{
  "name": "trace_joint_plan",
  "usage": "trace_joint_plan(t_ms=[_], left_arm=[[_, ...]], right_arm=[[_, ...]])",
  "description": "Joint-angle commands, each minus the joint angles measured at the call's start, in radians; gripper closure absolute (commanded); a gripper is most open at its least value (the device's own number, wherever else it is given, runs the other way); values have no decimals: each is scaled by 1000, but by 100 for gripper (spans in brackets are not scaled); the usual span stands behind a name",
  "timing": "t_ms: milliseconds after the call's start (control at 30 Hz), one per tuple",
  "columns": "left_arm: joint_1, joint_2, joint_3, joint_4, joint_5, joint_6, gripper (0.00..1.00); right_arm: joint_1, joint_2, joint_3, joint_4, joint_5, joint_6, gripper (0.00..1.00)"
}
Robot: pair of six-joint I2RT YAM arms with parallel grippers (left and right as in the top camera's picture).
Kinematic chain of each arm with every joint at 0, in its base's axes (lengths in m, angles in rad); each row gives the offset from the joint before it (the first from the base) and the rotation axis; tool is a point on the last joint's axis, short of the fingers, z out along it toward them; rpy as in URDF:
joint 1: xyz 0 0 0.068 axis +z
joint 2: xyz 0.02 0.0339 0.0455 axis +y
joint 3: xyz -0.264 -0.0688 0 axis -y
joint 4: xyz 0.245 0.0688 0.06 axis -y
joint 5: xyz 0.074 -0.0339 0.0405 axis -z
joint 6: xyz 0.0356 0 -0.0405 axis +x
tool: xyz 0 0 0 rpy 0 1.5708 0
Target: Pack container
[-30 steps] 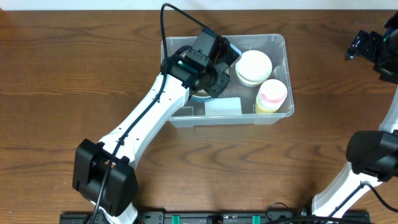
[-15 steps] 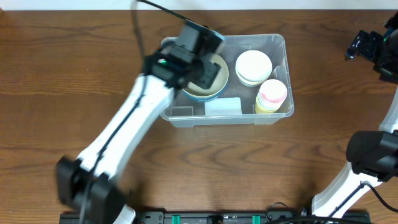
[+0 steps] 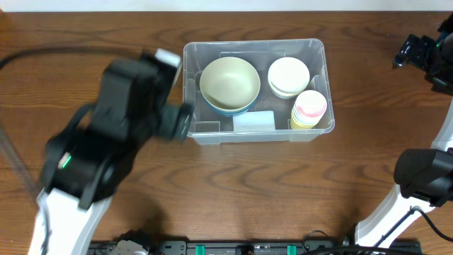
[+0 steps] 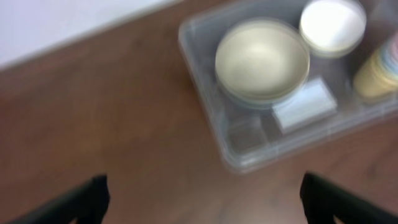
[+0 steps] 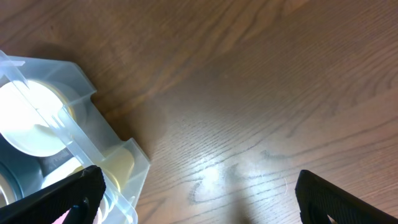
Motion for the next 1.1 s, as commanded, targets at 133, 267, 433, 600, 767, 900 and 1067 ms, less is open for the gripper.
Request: trace_joint_plan(t_ms=[133,267,433,600,767,900,1067], left_arm=[[3,-199,5,-231,-81,7,2],[3,-315,5,-365,-81,-6,2],[3,-436,5,-437,-74,-119,2],[22,-552,-10,-414,-70,-190,2],[114,-698,-105,-251,-71,-192,2],[172,-824,-252,-88,-71,-183,2],[201,-948,-492,178,-71,-166,2]], right_arm=[[0,-25,19,-2,10,14,1],[0,-25,19,-1,10,14,1],[0,-25,19,-2,10,14,1],[0,-25,19,-2,10,14,1],[0,-25,19,-2,10,14,1],[0,-25,19,-1,10,14,1],[0,-25,19,-1,10,14,1]])
